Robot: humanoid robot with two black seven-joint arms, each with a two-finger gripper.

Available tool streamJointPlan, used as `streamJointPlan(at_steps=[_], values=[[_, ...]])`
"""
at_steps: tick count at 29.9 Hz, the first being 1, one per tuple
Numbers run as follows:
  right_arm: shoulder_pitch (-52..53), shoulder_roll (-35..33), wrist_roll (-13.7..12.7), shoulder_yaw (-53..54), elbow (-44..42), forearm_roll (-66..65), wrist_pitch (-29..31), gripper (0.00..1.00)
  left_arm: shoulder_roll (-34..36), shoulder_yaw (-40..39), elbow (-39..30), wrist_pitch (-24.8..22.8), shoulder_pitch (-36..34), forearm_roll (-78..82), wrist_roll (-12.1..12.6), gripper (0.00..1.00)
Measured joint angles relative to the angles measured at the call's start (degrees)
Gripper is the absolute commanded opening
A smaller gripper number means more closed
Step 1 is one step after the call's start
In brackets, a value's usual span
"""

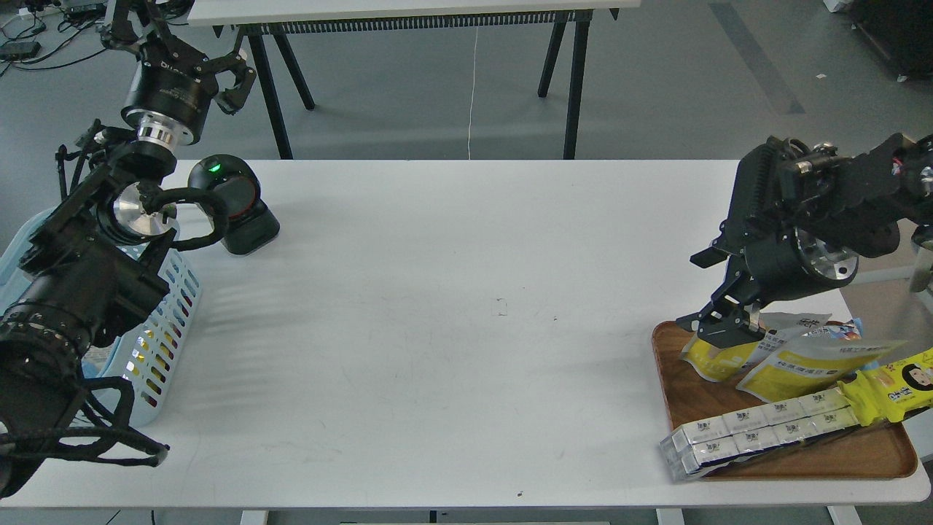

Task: Scan snack and place in basket
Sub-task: 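Lower the right gripper and grasp a yellow snack packet on the tray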

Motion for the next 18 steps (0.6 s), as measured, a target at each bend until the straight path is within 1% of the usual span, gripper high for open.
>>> streamJointPlan(at_steps=[2,9,12,18], values=[[-0.38,-0.71,0.06,-1.7,-0.07,-2.73,0.0,0.68,0.01,0.0,0.0,0.0,0.02,-0.02,-0.05,0.99],[-3.38,-2.12,0.08,-3.02,-1.11,-8.45,0.0,0.6,-0.05,0.0,0.0,0.01,0.17,-0.03,-0.22,0.99],[-5.05,-2.28,0.09,-3.04,-2.11,-9.05,0.08,0.5,-0.06,0.01,0.01,0.01,0.27,-0.03,-0.34,0.99],[-6.99,-1.49,0.0,-2.72,-5.86,-9.24,0.04,0.41,-0.18,0.03,0.02,0.01,0.29,-0.03,-0.37,0.99]])
